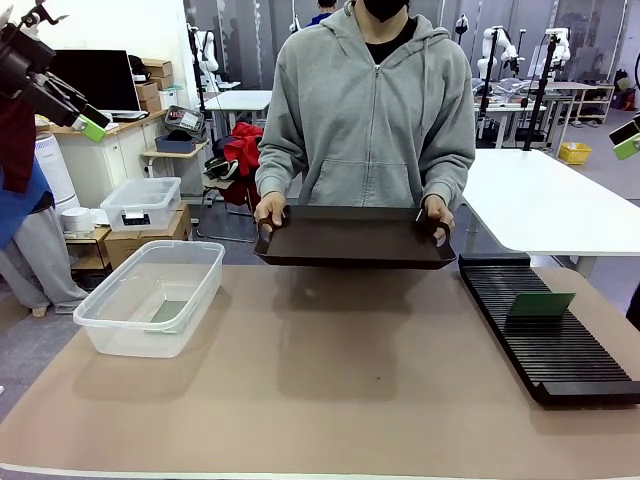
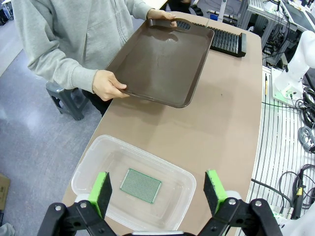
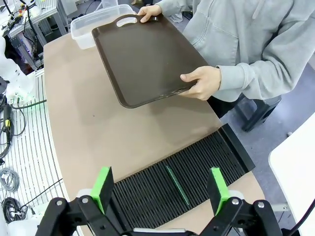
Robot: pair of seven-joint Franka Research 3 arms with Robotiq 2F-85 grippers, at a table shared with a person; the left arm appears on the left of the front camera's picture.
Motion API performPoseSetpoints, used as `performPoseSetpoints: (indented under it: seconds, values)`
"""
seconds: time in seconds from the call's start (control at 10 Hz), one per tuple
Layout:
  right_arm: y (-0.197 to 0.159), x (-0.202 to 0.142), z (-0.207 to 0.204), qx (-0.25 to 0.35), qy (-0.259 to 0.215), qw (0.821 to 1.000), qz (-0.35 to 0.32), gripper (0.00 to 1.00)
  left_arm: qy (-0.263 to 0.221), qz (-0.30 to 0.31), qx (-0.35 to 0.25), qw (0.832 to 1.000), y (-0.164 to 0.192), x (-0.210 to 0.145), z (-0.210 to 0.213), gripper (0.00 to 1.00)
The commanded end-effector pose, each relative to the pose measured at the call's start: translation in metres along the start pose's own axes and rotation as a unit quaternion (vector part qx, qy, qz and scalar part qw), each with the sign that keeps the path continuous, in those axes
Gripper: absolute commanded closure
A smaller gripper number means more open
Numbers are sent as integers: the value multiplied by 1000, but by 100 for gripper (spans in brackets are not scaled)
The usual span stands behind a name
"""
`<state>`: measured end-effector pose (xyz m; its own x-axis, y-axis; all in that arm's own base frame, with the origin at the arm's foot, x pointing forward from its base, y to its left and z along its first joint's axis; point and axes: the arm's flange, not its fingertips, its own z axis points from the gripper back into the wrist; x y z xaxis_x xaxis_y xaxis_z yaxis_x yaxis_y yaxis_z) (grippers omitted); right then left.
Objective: Sort PCBs into racks and boxes based on the side picked up.
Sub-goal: If the short side of the Blank PCB is picked up, insert it into the PCB Rack ; if the long side is picked up, place it in the Organizing box.
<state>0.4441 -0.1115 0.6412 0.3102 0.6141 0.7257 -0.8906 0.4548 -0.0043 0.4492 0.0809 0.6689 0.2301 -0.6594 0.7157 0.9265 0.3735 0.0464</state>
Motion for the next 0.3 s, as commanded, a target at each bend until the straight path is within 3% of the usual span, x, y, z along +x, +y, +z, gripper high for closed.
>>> performPoseSetpoints:
  seconds: [0.0,0.2]
  values:
    - [0,2,-2,1,5,1000,-1,0,2,0,1,1000,0,0,0,0]
    - [0,2,-2,1,5,1000,-1,0,2,0,1,1000,0,0,0,0]
